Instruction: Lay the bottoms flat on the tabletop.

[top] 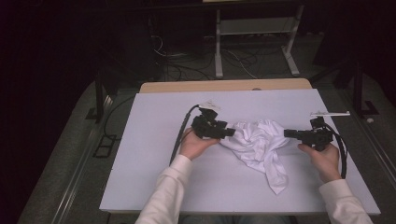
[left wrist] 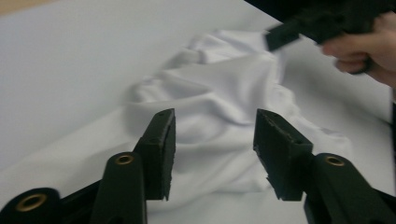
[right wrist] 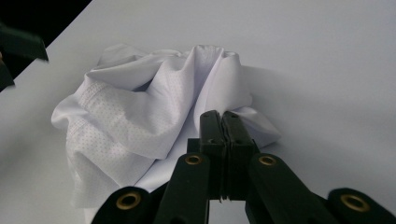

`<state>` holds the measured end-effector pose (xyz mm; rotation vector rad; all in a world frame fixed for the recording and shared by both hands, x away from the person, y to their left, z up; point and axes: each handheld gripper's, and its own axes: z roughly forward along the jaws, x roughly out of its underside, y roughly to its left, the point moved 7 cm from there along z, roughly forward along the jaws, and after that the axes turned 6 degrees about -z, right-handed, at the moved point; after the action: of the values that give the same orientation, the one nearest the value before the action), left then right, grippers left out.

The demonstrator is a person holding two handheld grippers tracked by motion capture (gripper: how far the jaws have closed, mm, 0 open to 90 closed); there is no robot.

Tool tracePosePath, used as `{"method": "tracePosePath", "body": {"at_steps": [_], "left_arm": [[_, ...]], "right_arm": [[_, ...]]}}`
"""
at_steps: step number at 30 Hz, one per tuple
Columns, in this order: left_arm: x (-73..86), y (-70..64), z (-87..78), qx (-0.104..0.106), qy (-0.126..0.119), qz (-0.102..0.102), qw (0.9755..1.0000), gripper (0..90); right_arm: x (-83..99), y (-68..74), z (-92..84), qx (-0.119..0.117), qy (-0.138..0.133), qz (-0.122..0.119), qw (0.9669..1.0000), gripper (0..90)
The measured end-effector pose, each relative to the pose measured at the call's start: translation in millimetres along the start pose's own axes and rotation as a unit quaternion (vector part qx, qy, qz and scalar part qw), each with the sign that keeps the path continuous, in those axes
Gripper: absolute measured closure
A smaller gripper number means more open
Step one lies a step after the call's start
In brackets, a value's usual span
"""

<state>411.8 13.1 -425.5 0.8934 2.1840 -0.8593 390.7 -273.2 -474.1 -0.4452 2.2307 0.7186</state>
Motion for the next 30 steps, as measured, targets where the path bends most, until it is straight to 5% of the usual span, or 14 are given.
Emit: {"method": "tracePosePath", "body": {"at_steps": [1, 5, 7, 16, 18, 19, 22, 26, 27, 30], "left_arm": [[-2.6, 14.2, -8.2, -0.025, -0.011, -0.014, 0.9995, 43.9], [-2.9, 33.5, -12.3, -0.045, -0.017, -0.035, 0.9982, 41.1], [2.5, 51.3, -4.8, -0.058, -0.005, -0.055, 0.9968, 40.9], [19.1, 94.6, 26.1, -0.121, 0.036, -0.078, 0.989, 39.9], [19.8, 99.5, 28.1, -0.118, 0.039, -0.094, 0.9878, 38.3], [22.5, 100.9, 30.6, -0.104, 0.05, -0.118, 0.9863, 37.9], [27.4, 100.7, 33.8, -0.101, 0.07, -0.127, 0.9842, 36.3], [31.9, 90.0, 38.5, -0.068, 0.061, -0.143, 0.9855, 48.9], [35.7, 83.7, 42.4, -0.067, 0.064, -0.135, 0.9865, 69.2], [37.3, 80.9, 43.7, -0.071, 0.068, -0.139, 0.9854, 88.4]], "right_arm": [[-0.1, 0.4, -0.2, 0.001, 0.0, -0.001, 1.0, 87.2], [-0.2, 1.8, -0.4, 0.0, -0.001, -0.002, 1.0, 87.2], [-0.1, 2.6, -0.2, -0.001, -0.002, -0.002, 1.0, 87.2], [0.4, 3.3, -0.5, -0.004, -0.002, -0.003, 1.0, 87.2], [0.7, 2.9, -0.5, -0.005, -0.002, -0.002, 1.0, 87.2], [0.8, 2.4, -0.6, -0.005, -0.002, -0.002, 1.0, 87.2], [0.7, 1.7, -0.6, -0.005, -0.002, -0.001, 1.0, 87.2], [1.0, 1.9, 0.4, -0.004, -0.001, -0.001, 1.0, 87.2], [0.6, 3.4, 1.0, -0.004, -0.001, -0.004, 1.0, 87.2], [0.4, 5.5, 1.4, -0.006, -0.001, -0.006, 1.0, 87.2]]}}
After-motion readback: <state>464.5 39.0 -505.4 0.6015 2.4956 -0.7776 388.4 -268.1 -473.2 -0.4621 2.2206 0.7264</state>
